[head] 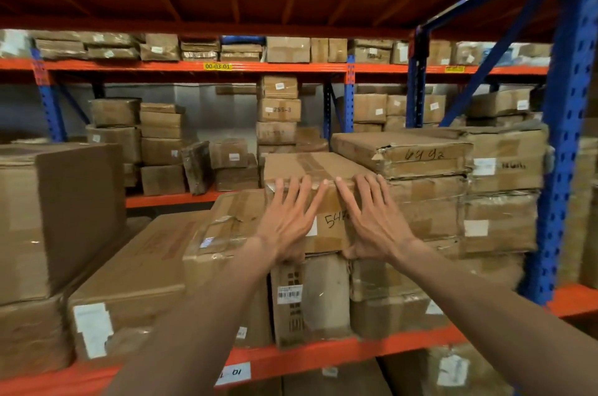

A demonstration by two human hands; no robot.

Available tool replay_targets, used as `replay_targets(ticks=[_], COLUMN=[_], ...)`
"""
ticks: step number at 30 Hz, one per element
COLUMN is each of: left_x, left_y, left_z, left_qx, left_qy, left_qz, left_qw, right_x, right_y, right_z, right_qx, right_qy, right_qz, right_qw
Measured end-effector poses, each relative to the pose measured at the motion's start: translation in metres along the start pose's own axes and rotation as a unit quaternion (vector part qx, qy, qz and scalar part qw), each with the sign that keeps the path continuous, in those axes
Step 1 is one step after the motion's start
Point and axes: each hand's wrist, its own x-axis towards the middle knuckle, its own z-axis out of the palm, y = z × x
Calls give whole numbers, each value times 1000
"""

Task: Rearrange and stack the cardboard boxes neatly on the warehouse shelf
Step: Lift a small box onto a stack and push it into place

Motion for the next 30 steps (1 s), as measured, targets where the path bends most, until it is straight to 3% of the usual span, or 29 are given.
replay_targets(ticks=[3,7,12,30], left_x=[-5,-6,-2,15], left_y=[-2,-3,-2,5], left_z=[8,3,6,27], left_qx=[-2,-24,-107,-102], left_qy=[26,-22,23,14], left_qz=[-18,-14,-62,-105], left_qw=[1000,999,992,989], right_x=[1,-1,2,26], right_y=[-3,-2,12,14], right_z=[8,9,12,42], right_qx=[16,14,28,51], right_qy=[22,23,33,32], right_qz=[-9,-11,-61,-61], right_qw=[1000,1000,997,996])
